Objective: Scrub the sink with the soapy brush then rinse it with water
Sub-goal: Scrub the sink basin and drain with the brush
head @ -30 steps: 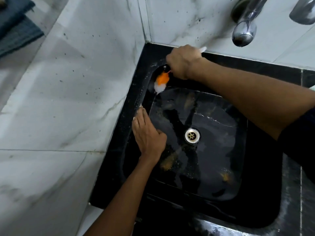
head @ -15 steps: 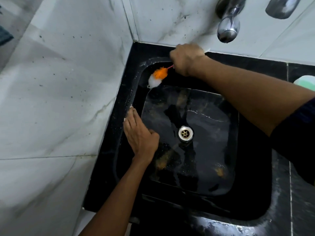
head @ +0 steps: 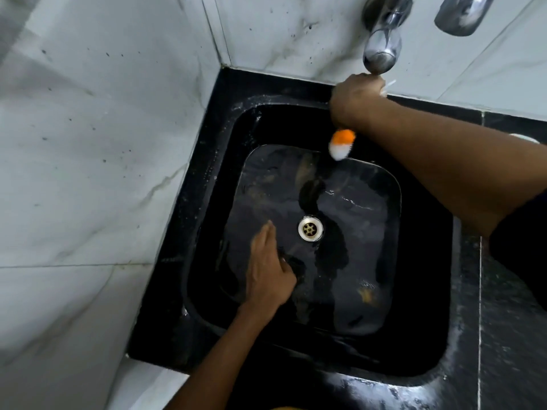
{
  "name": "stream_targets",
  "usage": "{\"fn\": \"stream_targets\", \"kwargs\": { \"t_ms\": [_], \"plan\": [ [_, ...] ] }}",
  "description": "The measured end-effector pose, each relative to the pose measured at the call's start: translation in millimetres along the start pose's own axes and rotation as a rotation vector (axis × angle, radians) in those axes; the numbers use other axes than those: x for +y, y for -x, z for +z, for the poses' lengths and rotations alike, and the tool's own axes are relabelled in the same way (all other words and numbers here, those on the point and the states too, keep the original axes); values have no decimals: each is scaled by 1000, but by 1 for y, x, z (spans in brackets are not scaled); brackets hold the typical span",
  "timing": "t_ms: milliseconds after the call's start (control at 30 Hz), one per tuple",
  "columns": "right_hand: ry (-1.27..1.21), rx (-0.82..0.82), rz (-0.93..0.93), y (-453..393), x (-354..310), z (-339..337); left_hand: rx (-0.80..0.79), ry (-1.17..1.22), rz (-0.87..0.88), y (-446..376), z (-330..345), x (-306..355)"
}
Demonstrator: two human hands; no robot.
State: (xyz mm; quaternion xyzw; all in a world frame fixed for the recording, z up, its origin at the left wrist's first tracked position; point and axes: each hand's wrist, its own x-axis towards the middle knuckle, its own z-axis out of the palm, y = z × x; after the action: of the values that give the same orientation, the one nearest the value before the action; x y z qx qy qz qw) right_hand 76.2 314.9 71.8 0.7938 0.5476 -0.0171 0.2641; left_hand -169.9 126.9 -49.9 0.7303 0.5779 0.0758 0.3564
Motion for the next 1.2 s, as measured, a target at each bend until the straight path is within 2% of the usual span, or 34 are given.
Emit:
{"fn": "stream_targets", "kwargs": {
  "t_ms": [100, 167, 233, 433, 500, 600, 667, 767, 833, 933, 1000, 1067, 1133, 1200],
  "plan": [
    [43, 51, -22, 4, 3, 8, -135, 0, 11, 27, 22, -4],
    [-45, 181, -190, 6, 3, 15, -195, -20, 48, 36, 29, -4],
    [-130, 232, -290, 11, 4, 14, -206, -45, 81, 37, 31, -4],
    [-31, -9, 21, 15, 21, 24, -207, -79, 106, 38, 30, -7],
    [0, 63, -26, 18, 20, 26, -200, -72, 123, 38, 32, -6],
    [-26, 191, -225, 22, 23, 28, -232, -63, 131, 37, 37, -6],
    [-67, 132, -148, 27, 30, 33, -243, -59, 126, 37, 37, -8],
    [16, -54, 66, 36, 49, 42, -239, -74, 126, 37, 37, -9],
    [40, -77, 124, 39, 68, 46, -233, -76, 130, 36, 37, -9],
    [29, 72, -59, 40, 90, 51, -232, -93, 132, 36, 41, -10],
    [-10, 110, -160, 47, 98, 52, -239, -102, 136, 36, 43, -11],
    [40, 88, -99, 47, 105, 51, -236, -111, 137, 35, 45, -12],
    [139, -1, -1, 52, 107, 51, -255, -114, 144, 36, 45, -12],
    [182, 9, -11, 54, 105, 54, -251, -119, 152, 37, 44, -12]
  ]
}}
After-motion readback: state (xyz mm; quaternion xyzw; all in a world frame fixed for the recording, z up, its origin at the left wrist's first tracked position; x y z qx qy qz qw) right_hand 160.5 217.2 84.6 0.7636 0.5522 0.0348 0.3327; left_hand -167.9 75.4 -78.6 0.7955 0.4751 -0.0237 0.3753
